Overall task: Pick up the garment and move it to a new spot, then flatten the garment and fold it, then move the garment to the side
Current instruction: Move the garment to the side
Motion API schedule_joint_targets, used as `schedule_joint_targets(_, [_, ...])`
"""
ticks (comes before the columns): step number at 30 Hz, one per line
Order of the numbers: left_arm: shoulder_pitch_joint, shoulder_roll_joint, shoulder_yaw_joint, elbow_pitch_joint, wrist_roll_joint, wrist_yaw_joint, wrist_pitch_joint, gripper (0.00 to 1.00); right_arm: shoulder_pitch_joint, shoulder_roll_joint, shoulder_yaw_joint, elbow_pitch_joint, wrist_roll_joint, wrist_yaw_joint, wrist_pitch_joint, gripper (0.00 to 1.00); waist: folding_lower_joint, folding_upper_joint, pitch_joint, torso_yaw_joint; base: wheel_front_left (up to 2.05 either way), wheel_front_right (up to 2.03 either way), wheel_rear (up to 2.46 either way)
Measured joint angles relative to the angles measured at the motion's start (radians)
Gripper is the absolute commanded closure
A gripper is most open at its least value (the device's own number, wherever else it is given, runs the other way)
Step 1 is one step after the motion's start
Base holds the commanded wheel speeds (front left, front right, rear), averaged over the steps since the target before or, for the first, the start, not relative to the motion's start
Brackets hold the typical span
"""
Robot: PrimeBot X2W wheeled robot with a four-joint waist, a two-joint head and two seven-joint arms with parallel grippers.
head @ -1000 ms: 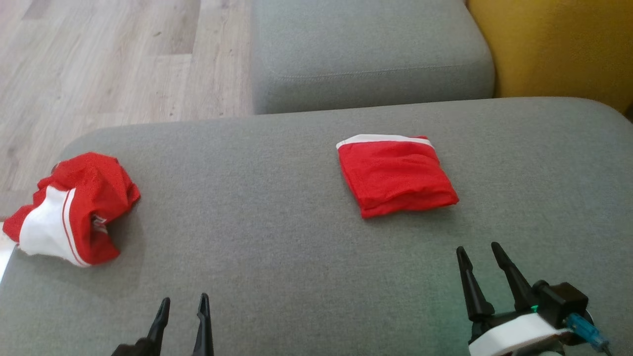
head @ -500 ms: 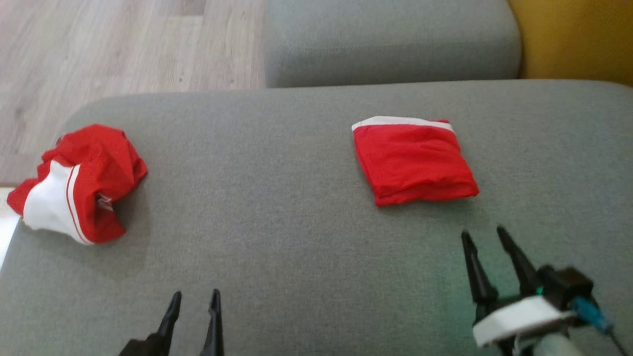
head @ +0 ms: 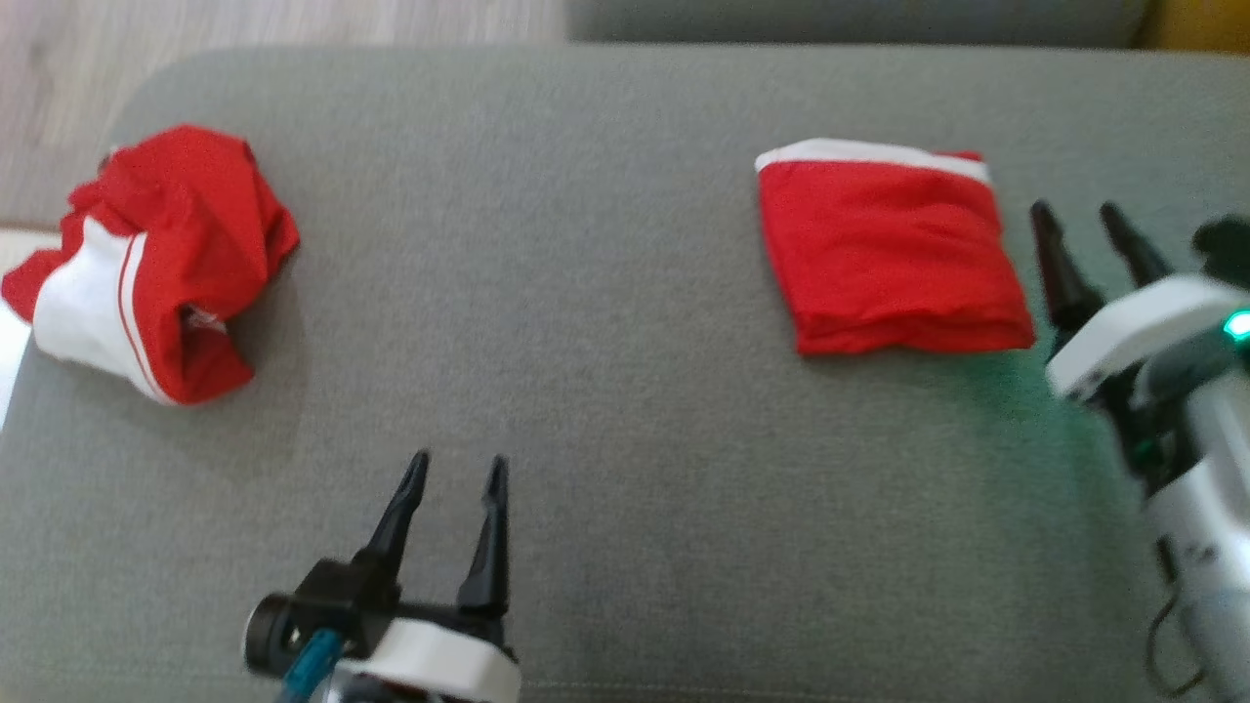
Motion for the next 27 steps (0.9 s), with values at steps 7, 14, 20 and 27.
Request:
schedule_joint_targets(7, [-0.078,-0.001,-0.041,0.010,-0.001,0.007,0.000,0.00,-0.122,-0.080,0.047,0.145,0.101,0.000,0.172,0.00,0.0000,0.0000,0.089,0.037,0.00,0.00,0.00])
schedule_joint_targets(14, [-0.117,-0.002,-0.057,0.018,-0.004,0.016,0.000,0.00,-0.160,-0.093,0.090,0.215,0.212,0.000,0.227,0.00,-0.0002,0.0000,0.144,0.063,0.00,0.00,0.00])
schedule_joint_targets(20, [-0.134,-0.003,-0.068,0.022,-0.004,0.018,0.000,0.00,-0.179,-0.119,0.149,0.213,0.281,0.000,0.247,0.78,-0.0003,0.0000,0.166,0.063,0.00,0.00,0.00])
schedule_joint_targets(27, [-0.147,-0.003,-0.069,0.018,-0.004,0.025,0.000,0.00,-0.187,-0.175,0.236,0.144,0.318,0.000,0.254,1.00,-0.0003,0.0000,0.184,0.036,0.00,0.00,0.00])
